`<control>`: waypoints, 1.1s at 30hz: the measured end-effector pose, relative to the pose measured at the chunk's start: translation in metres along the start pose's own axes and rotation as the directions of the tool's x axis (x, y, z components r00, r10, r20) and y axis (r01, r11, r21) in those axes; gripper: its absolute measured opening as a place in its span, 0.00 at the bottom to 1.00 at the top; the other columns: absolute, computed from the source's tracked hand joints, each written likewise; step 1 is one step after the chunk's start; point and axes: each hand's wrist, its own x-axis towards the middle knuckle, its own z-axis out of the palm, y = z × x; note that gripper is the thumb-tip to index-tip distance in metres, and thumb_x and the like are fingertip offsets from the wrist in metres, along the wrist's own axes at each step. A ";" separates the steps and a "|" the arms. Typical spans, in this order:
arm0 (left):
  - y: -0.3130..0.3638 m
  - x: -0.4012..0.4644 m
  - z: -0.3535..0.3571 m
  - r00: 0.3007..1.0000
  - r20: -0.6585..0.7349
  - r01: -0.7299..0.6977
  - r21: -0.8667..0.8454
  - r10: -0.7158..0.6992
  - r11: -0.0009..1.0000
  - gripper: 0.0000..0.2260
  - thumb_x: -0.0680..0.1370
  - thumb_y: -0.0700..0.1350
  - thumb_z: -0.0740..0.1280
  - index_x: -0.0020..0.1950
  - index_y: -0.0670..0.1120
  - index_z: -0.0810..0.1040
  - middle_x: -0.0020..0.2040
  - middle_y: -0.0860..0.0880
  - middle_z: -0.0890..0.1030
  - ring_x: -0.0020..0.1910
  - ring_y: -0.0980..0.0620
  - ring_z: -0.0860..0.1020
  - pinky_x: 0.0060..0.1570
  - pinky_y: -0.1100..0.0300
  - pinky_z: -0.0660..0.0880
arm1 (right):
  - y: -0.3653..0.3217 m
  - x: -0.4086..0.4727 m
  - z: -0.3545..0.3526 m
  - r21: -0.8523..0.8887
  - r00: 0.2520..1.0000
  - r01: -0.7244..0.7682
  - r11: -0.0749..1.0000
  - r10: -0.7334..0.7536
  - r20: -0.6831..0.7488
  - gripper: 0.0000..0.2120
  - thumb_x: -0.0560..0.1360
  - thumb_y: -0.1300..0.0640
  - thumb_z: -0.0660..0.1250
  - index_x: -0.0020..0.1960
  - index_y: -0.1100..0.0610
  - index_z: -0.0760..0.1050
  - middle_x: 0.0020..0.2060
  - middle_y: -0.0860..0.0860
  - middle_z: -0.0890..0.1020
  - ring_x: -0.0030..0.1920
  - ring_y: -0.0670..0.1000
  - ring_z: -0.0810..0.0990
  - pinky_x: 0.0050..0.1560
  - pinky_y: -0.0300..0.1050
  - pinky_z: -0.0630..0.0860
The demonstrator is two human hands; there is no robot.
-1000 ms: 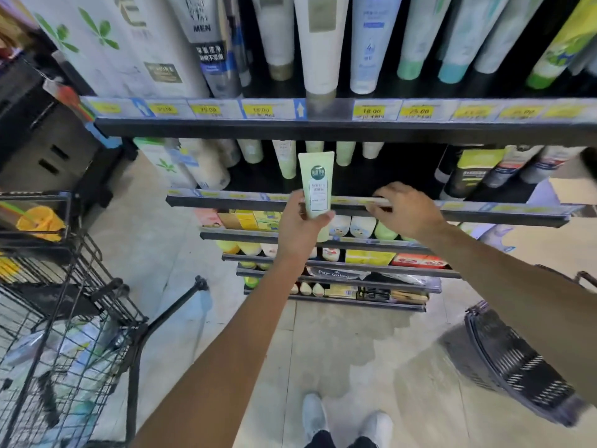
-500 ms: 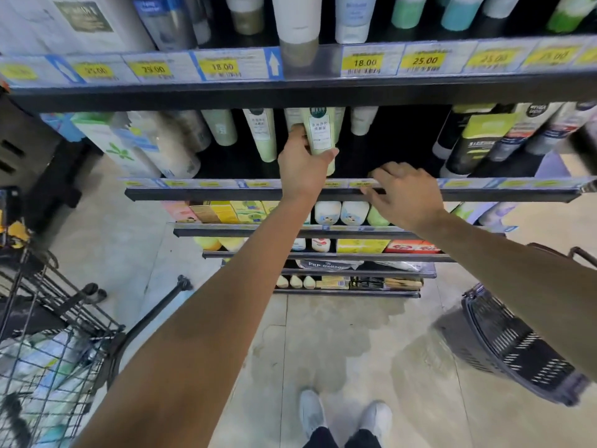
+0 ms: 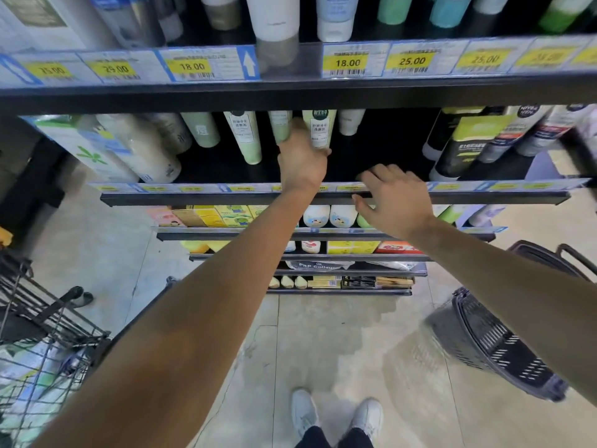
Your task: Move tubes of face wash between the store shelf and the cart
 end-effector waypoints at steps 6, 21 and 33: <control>-0.001 -0.002 0.000 1.000 0.017 0.004 0.004 -0.004 1.000 0.19 0.74 0.43 0.78 0.59 0.44 0.73 0.55 0.45 0.85 0.56 0.41 0.83 0.56 0.45 0.81 | -0.003 -0.001 -0.002 0.020 0.999 -0.025 0.999 0.024 0.048 0.20 0.77 0.45 0.62 0.61 0.57 0.77 0.52 0.54 0.80 0.52 0.59 0.79 0.47 0.53 0.74; 0.003 -0.155 -0.131 0.994 0.109 -0.075 0.533 0.019 0.843 0.24 0.86 0.57 0.57 0.76 0.43 0.70 0.69 0.41 0.76 0.68 0.39 0.74 0.65 0.43 0.74 | -0.055 -0.046 -0.094 0.193 0.928 0.086 0.977 -0.149 0.343 0.29 0.82 0.46 0.60 0.81 0.48 0.57 0.80 0.54 0.60 0.81 0.58 0.55 0.80 0.63 0.53; -0.081 -0.367 -0.270 0.924 -0.310 0.371 0.575 -0.226 0.729 0.26 0.81 0.60 0.54 0.65 0.44 0.80 0.55 0.40 0.83 0.52 0.36 0.82 0.51 0.44 0.80 | -0.251 -0.104 -0.158 0.428 0.736 0.444 0.787 -0.593 0.327 0.25 0.83 0.41 0.57 0.77 0.48 0.67 0.74 0.51 0.71 0.75 0.55 0.67 0.74 0.57 0.65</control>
